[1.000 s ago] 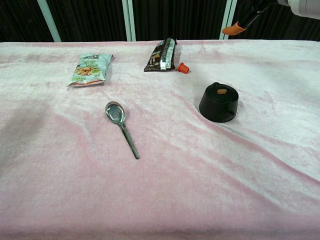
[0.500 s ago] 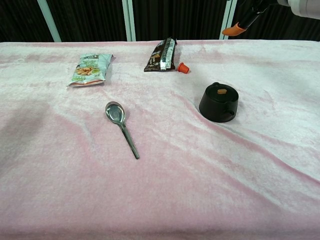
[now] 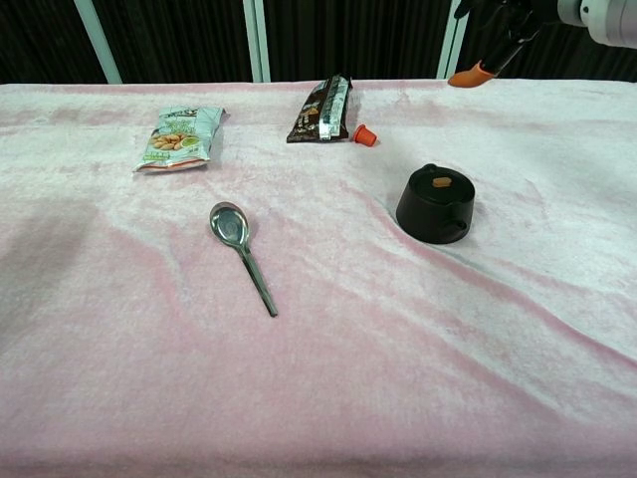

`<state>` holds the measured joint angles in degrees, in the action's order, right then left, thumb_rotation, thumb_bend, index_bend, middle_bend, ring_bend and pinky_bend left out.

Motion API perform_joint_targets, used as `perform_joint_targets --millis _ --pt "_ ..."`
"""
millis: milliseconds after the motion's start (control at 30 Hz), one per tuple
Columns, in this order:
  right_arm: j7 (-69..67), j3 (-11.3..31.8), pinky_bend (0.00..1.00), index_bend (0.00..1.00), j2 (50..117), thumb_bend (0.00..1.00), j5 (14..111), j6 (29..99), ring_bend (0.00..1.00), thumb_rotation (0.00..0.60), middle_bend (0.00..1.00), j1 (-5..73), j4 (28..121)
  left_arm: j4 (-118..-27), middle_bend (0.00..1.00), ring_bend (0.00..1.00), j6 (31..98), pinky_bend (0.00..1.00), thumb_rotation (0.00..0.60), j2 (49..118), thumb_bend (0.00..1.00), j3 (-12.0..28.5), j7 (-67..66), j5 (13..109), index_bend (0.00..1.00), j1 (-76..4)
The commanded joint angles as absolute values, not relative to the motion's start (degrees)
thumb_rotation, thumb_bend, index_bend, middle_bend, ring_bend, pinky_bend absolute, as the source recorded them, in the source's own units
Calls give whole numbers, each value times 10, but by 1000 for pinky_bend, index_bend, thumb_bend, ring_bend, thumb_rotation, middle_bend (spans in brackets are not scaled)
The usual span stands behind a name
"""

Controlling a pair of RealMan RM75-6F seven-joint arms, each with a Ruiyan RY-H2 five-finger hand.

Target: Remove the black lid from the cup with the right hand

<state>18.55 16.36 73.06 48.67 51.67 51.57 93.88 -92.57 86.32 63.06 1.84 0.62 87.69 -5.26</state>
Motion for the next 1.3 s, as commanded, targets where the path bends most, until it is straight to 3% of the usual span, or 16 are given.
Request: perform_joint_targets --millis 33,400,1300 --pt "212 144 185 190 722 165 457 512 141 600 0 513 968 -927 6 0 861 18 600 630 424 18 6 875 175 -53" --pt "256 109 185 312 767 232 421 530 141 600 0 520 960 -933 4 0 856 18 600 628 424 20 -2 867 176 -53" --pt "250 102 185 492 829 233 373 494 141 600 0 536 863 -940 4 0 851 18 600 625 424 25 -5 858 175 -56"
